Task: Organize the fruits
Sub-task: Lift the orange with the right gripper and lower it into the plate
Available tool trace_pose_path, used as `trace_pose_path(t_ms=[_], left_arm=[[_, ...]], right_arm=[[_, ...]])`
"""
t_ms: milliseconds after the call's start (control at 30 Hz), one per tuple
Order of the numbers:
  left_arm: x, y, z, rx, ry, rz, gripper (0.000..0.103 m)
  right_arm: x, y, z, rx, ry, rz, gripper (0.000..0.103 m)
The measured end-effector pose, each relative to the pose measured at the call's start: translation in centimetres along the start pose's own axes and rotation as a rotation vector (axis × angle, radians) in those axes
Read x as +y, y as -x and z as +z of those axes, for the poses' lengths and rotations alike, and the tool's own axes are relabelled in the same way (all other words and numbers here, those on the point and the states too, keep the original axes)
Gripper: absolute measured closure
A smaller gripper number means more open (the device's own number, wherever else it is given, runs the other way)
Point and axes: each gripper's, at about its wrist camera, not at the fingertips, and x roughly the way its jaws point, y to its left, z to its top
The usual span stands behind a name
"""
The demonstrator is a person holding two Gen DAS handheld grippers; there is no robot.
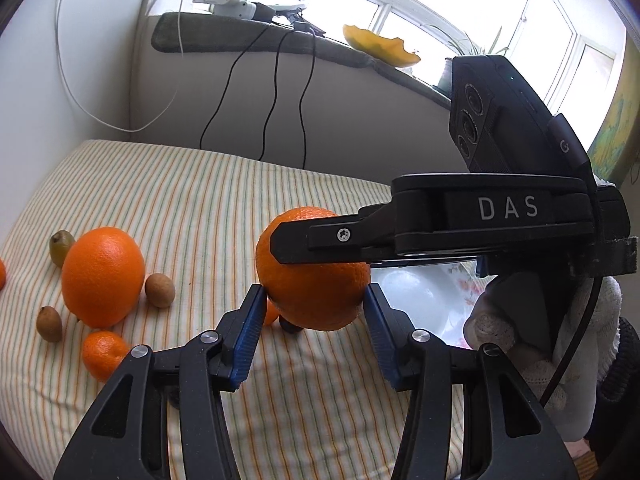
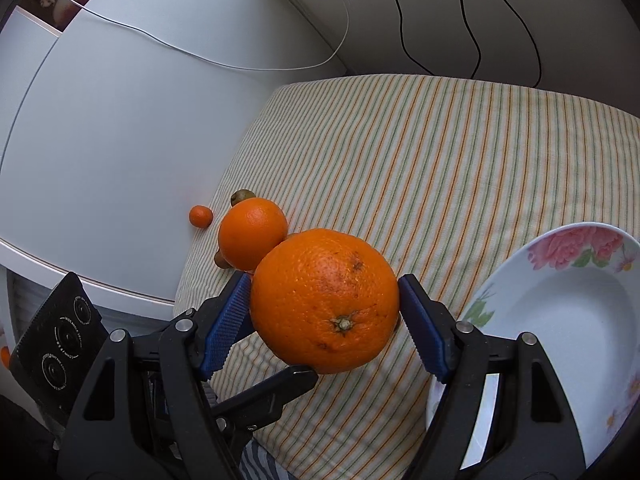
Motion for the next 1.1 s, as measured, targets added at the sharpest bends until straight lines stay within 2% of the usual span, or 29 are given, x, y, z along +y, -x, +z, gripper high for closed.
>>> trace_pose_path(t_ms=[533,1100], left_arm=[[-7.6,-6.2,1.6,0.086,-0.106,-0.135,0.054],[-10.8,-11.6,3.1,0.125,-0.195,-0.101,0.054]], right_arm=[[-8.0,8.5,-2.1,-0.084,-0.125,-0.117,0.025],[-11.2,7.8,-2.7,-0.079,-0.195,-0.263,0.025]])
